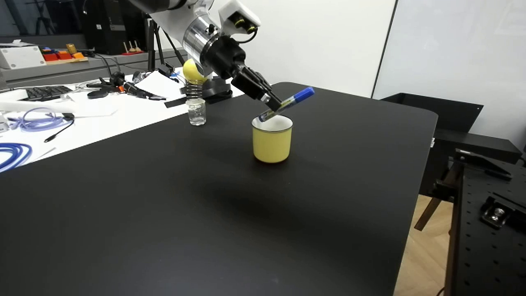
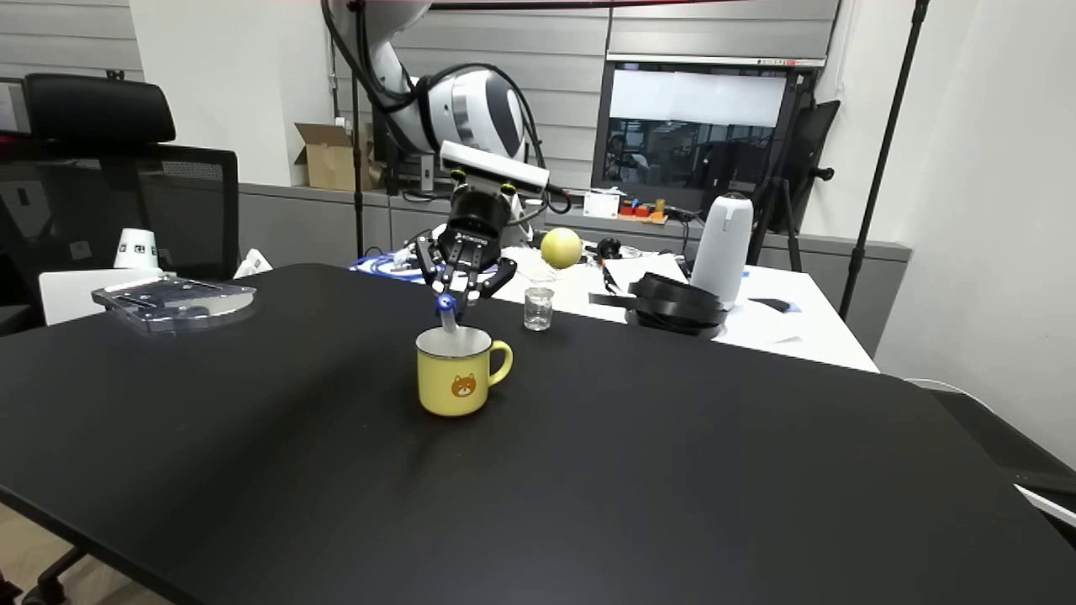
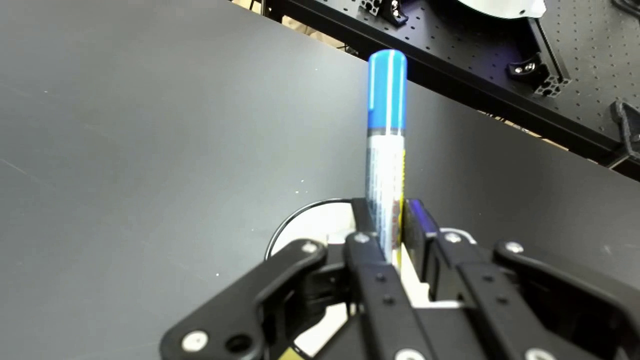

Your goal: Put the marker in the mug

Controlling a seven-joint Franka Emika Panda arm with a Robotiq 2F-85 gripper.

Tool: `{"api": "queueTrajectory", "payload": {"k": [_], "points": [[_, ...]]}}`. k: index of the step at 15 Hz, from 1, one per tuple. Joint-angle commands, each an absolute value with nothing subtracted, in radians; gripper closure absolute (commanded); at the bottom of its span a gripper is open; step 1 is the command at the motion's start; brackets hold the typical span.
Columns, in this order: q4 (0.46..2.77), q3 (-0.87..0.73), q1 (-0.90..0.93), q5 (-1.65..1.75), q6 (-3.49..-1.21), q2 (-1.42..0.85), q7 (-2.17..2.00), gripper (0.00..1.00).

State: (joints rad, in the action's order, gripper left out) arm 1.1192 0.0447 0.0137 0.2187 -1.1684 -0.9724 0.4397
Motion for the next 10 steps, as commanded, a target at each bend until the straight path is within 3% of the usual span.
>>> {"api": "queueTrajectory", "payload": {"k": [1, 8, 9, 10], "points": [[1.093, 0.048, 0.001, 0.209, -1.128, -0.982, 0.414, 0.95], [1.103, 0.05, -0.024, 0.203, -1.116, -0.988, 0.43, 0.95], [1.098, 0.05, -0.03, 0.199, -1.112, -0.995, 0.432, 0.66], [1.092, 0.051, -0.037, 0.194, -1.107, -1.002, 0.436, 0.53]]}}
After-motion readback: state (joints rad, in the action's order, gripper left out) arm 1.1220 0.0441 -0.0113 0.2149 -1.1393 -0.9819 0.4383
